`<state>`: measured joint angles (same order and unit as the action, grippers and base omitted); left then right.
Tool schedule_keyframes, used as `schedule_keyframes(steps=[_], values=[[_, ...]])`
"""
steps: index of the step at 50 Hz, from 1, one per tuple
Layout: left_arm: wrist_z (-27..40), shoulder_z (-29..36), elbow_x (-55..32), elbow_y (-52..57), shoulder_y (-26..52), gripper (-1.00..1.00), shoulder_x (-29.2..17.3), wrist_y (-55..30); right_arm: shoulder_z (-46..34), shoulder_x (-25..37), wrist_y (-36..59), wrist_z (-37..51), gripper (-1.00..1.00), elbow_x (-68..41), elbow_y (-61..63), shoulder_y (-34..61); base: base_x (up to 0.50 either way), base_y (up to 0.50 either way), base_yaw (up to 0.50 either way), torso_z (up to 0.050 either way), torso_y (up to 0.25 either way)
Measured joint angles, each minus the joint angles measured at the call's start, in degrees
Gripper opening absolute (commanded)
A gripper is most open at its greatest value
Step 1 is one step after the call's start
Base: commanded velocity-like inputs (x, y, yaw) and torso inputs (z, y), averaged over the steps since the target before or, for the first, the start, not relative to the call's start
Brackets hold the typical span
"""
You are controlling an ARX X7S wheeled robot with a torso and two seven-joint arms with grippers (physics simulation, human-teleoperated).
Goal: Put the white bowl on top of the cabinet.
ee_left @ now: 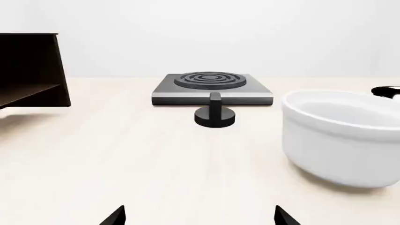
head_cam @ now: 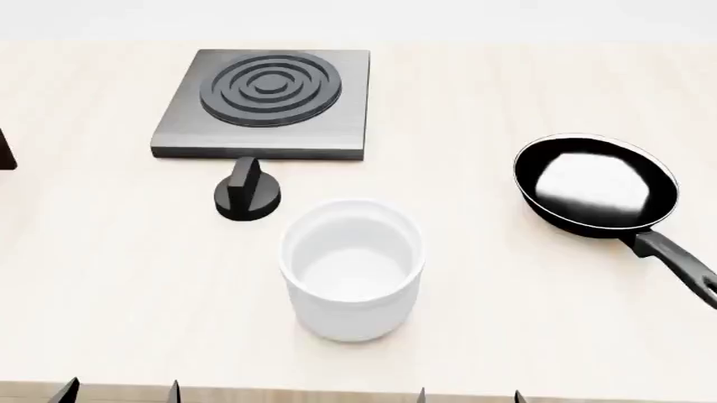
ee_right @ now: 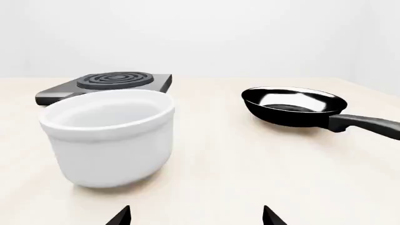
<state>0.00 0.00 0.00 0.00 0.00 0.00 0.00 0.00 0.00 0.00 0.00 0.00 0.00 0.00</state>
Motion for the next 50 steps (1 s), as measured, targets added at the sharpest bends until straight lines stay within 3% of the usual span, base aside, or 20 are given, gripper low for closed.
schedule_keyframes(steps=[50], values=[[6.8,5.3,-3.8,1.0,-0.4,1.00,-4.8,0.7,-6.5,4.9,-0.8,6.0,1.00,-3.1,0.3,-0.1,0.00,0.00,0.00,0.000,0.000]])
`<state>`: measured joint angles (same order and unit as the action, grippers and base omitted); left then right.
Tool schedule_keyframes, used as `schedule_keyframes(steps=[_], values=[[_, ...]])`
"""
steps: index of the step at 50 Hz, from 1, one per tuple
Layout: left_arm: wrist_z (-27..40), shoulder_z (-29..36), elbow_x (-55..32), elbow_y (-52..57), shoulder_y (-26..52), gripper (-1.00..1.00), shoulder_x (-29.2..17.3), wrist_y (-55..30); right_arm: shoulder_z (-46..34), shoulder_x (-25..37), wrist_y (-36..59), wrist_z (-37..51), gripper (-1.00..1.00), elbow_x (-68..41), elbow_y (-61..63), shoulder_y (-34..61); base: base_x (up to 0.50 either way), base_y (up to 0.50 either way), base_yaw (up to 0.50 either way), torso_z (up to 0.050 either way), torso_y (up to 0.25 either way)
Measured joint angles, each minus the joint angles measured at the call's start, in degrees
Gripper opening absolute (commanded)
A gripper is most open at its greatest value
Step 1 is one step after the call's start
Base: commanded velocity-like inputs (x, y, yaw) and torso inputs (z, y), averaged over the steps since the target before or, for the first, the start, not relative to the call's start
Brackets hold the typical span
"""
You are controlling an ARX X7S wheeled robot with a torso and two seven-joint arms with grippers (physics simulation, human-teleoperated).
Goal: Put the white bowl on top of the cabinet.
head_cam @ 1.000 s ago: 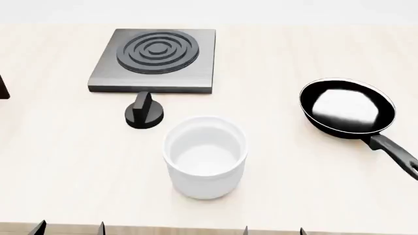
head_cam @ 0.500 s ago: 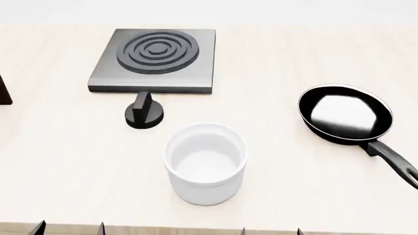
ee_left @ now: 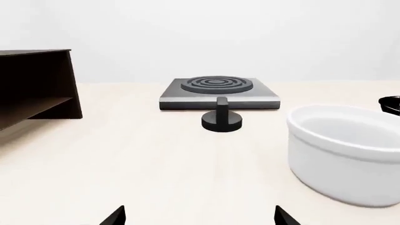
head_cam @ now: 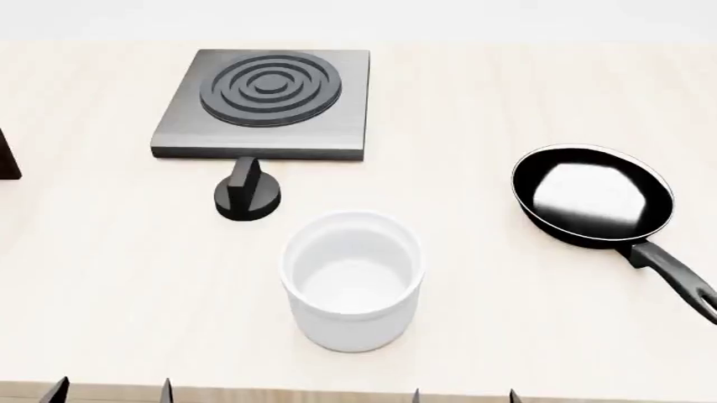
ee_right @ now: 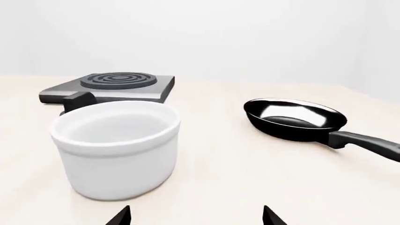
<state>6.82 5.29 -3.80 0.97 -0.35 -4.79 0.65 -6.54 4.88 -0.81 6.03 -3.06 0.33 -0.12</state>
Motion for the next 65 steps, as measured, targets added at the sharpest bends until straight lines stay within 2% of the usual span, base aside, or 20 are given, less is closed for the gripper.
schedule_keyframes(steps=[14,23,33,45,53,65], values=[[11.5,-7.6,-1.0,2.3,-4.9,1.00,1.7,7.5,-1.5,1.0,-0.7,1.2,1.00,0.0,-0.1,-0.1,0.00,0.00,0.00,0.000,0.000],[26.6,-13.1,2.0,6.5,-10.5,1.00,3.1,12.9,-2.1,1.5,-0.4,1.8,1.00,-0.3,-0.3,0.1,0.00,0.00,0.00,0.000,0.000],[48.6,-18.6,-0.3,13.1,-16.7,1.00,3.6,7.5,-2.7,2.0,-0.1,2.5,1.00,-0.8,-0.4,0.3,0.00,0.00,0.00,0.000,0.000],[65.8,-21.4,-3.8,17.6,-19.7,1.00,3.5,-1.4,-2.9,2.4,0.3,3.2,1.00,-1.9,-0.5,0.6,0.00,0.00,0.00,0.000,0.000],[72.3,-21.4,-4.7,19.2,-20.5,1.00,3.1,-5.4,-3.2,2.9,0.5,3.4,1.00,-2.3,-0.3,0.6,0.00,0.40,0.00,0.000,0.000],[76.6,-21.1,-5.5,20.6,-21.2,1.00,2.3,-7.6,-3.9,3.4,1.0,4.0,1.00,-2.6,-0.3,0.8,0.00,0.50,0.00,0.000,0.000]])
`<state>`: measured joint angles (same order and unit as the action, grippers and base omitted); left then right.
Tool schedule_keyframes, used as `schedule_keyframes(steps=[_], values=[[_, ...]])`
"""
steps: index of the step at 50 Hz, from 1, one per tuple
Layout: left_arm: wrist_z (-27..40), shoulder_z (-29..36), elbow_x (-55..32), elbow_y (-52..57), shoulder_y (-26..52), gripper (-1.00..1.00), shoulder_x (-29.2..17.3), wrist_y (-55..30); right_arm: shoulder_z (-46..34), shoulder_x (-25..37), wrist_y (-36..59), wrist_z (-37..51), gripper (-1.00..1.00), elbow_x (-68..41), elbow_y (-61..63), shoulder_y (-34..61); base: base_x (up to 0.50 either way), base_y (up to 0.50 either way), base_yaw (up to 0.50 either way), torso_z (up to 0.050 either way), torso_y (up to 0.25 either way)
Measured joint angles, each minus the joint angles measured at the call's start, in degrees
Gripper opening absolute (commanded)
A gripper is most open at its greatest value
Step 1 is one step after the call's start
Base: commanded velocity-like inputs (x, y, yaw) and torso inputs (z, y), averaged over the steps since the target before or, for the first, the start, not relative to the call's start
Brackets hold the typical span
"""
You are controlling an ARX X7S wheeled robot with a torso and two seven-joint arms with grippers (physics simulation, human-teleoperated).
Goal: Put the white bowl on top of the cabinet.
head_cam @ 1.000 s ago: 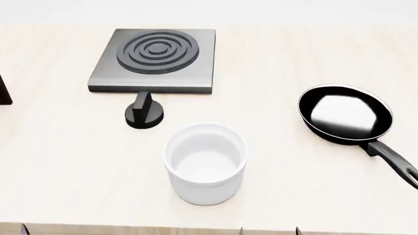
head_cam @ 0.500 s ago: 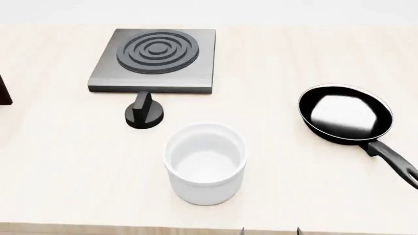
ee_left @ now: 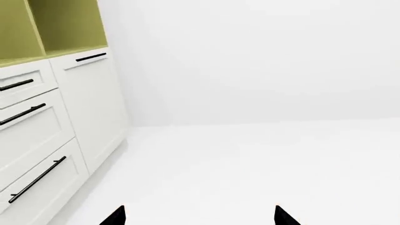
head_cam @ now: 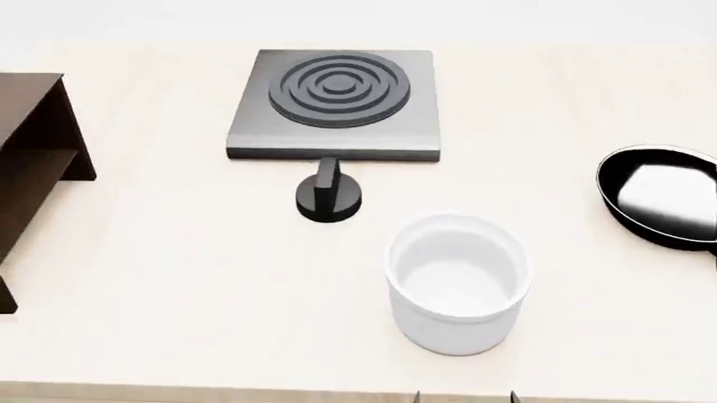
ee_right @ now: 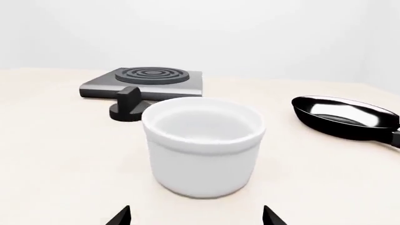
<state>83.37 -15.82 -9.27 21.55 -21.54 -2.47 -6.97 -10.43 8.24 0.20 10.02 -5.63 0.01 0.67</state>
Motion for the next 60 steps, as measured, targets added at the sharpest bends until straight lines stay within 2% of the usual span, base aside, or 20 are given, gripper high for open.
schedule_keyframes(steps=[8,31,36,50,60], values=[[1.2,0.0,-0.5,0.4,-0.3,1.00,-0.4,-0.6,-0.4,0.2,0.1,0.3,1.00,-0.4,-0.1,0.1,0.00,0.44,0.00,0.000,0.000],[1.5,0.1,-1.7,0.6,-0.7,1.00,-1.1,-0.3,-0.5,0.5,-0.2,2.1,1.00,-1.3,0.8,0.0,0.00,0.00,0.00,0.000,0.000],[1.6,-0.4,-2.1,2.6,-2.0,1.00,-1.3,-0.1,-0.5,1.0,2.1,3.3,1.00,-1.6,6.7,-1.0,0.00,0.00,0.00,0.000,0.000],[2.3,-1.6,-1.1,8.5,-5.1,1.00,-1.8,-1.9,-3.0,3.3,12.6,6.4,1.00,0.4,33.2,-4.9,0.00,0.00,0.00,0.000,0.000],[1.9,-2.9,-1.7,10.0,-6.9,1.00,-1.7,-1.3,-3.9,4.4,16.1,7.8,1.00,1.0,44.3,-6.5,0.04,0.00,0.00,0.000,0.000]])
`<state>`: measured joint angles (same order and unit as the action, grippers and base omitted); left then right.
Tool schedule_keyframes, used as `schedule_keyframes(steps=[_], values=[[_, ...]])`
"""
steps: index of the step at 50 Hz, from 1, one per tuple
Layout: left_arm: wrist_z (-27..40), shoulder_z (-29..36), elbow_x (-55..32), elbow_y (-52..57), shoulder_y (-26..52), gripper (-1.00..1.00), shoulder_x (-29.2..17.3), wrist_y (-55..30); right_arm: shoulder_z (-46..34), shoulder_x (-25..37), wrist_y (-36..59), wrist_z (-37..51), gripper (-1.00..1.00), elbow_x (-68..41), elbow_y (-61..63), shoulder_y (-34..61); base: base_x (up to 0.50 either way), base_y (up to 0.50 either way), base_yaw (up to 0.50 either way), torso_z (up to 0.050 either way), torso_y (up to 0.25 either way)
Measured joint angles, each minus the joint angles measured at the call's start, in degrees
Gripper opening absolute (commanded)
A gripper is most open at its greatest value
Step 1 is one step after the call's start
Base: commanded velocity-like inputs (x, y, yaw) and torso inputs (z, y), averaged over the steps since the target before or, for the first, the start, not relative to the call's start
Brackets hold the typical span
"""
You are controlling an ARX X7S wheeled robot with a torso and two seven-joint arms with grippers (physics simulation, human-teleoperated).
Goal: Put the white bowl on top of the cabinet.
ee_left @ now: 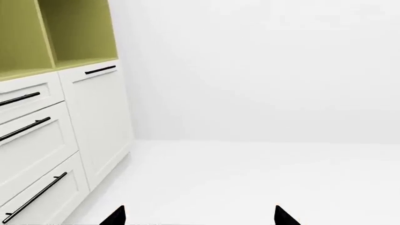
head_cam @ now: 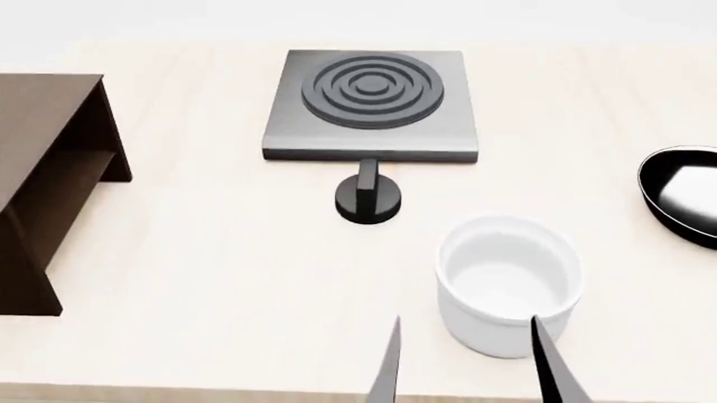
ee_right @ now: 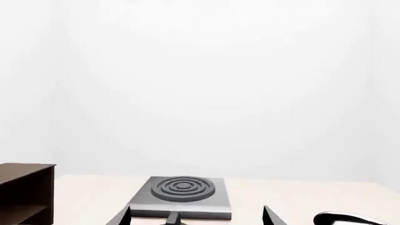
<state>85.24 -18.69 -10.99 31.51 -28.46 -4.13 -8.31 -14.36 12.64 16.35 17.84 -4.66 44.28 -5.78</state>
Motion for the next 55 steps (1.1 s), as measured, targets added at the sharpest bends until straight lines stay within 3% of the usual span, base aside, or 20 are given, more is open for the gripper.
schedule_keyframes(steps=[21,29,44,55], values=[[-0.3,-1.3,-1.9,-0.1,-1.8,1.00,-0.1,2.5,-1.7,1.7,1.3,1.4,1.00,0.1,8.0,-1.1,0.40,0.00,0.00,0.000,0.000],[-0.5,-1.2,-2.3,-0.4,-1.7,1.00,-0.2,3.0,-2.5,2.0,2.7,2.4,1.00,1.2,9.3,-0.7,0.00,0.03,0.00,0.000,0.000],[-0.8,-0.9,-2.7,-0.9,-1.6,1.00,-0.4,3.4,-2.9,2.4,4.2,4.0,1.00,2.0,10.7,-0.4,0.22,0.48,0.00,0.000,0.000],[-1.2,-0.8,-3.4,-1.7,-1.4,1.00,-0.6,4.4,-2.8,2.5,4.8,4.9,1.00,1.6,12.0,-0.3,0.02,0.01,0.00,0.000,0.000]])
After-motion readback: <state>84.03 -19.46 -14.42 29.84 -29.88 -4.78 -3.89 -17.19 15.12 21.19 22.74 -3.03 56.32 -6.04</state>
